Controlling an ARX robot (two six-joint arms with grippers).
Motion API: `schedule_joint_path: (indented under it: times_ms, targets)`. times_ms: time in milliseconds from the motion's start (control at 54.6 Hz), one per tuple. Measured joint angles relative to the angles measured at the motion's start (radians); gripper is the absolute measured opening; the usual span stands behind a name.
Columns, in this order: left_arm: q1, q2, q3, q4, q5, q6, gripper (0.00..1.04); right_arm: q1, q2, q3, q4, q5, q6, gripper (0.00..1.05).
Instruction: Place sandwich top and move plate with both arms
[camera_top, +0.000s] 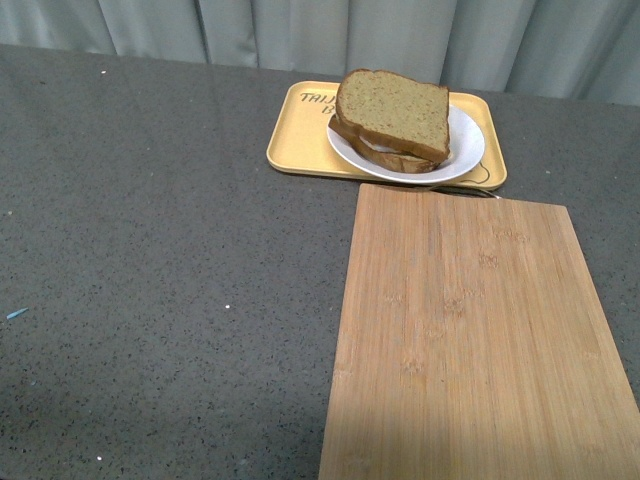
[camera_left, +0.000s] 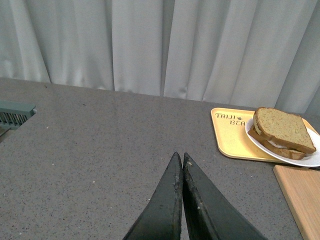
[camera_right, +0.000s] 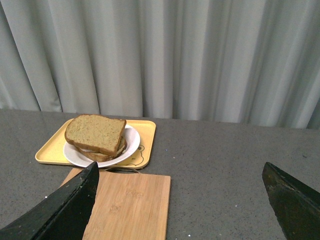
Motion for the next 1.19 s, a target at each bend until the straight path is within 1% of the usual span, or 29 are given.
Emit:
schedule_joint_path:
  times_ms: [147,330,605,1063,1118,1155,1191]
  targets:
    - [0.000,-0.123,0.000,-0.114,0.000,0.000,0.04,0.000,0.000,0.000,0.000,0.000,0.000,0.95]
    - [0.000,-0.227,-0.001,-0.213,0.000,0.000,0.04,0.000,0.000,0.000,0.000,0.000,0.000,0.95]
    - [0.000,-0.329,-0.001,-0.312,0.000,0.000,0.04,0.000,0.000,0.000,0.000,0.000,0.000,0.95]
    - [0.000,-0.443,0.000,-0.426,0.000,0.000,0.04,0.000,0.000,0.000,0.000,0.000,0.000,0.95]
    - [0.000,-0.519,0.000,-0.531,0.000,0.000,0.04,0.000,0.000,0.000,0.000,0.000,0.000,0.95]
    - [0.000,-0.559,0.000,-0.579,-0.001,0.000,0.04,0.000,0.000,0.000,0.000,0.000,0.000,0.95]
    - [0.000,-0.588,0.000,-0.594,0.000,0.000,0.04,0.000,0.000,0.000,0.000,0.000,0.000,0.95]
